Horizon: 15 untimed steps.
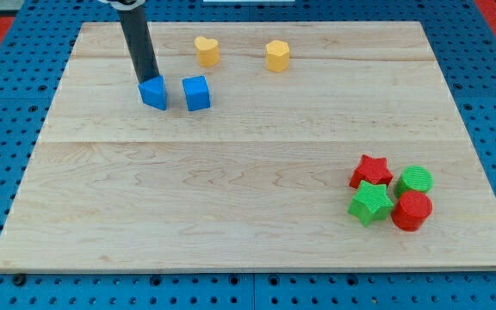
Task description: Push the green circle to the top left diagonal to the red star
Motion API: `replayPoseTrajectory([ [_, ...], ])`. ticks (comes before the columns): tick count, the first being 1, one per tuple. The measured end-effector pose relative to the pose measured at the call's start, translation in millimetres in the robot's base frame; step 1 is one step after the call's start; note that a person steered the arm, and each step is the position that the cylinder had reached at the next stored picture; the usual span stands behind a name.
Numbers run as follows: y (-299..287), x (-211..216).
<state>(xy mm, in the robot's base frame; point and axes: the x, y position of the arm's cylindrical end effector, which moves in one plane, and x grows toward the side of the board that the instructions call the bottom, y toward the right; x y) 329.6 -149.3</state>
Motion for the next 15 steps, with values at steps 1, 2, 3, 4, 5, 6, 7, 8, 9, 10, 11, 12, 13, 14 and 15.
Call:
replayPoseTrajectory([
  [1,-15,-14],
  [2,64,-44],
  [3,180,-7],
  [4,283,62],
  [5,398,118],
  [6,426,184],
  [7,398,202],
  [8,364,187],
  [9,358,204],
  [10,321,205],
  [11,267,171],
  [12,251,126],
  [13,276,112],
  [14,307,106],
  [15,282,88],
])
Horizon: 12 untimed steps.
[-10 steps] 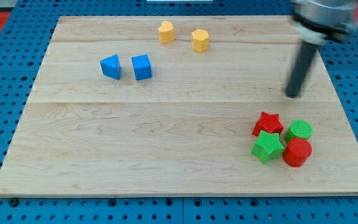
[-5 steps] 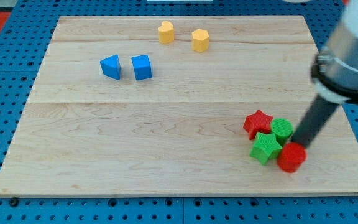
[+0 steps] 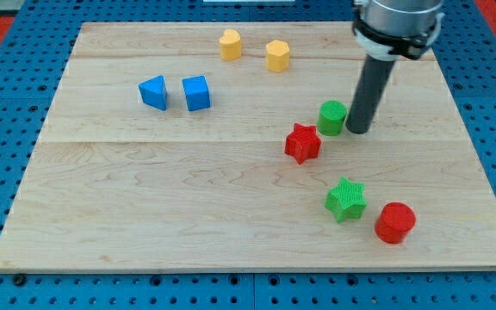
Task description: Push the green circle to the top left diagonal to the red star
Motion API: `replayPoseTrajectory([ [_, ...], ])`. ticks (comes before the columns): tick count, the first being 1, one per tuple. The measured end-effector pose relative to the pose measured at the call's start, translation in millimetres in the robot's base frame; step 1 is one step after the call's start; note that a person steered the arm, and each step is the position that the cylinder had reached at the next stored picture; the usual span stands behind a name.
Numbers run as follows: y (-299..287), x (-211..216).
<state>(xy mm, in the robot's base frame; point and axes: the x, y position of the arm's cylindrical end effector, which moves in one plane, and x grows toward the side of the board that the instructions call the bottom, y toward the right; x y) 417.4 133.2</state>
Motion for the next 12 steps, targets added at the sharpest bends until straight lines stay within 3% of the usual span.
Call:
replayPoseTrajectory([
  [1,-20,-7],
  [5,23,-9],
  [7,18,7],
  [8,-29,4],
  [9,-78,-29],
  [10,-89,-42],
  [11,-124,-22],
  [12,-58,-34],
])
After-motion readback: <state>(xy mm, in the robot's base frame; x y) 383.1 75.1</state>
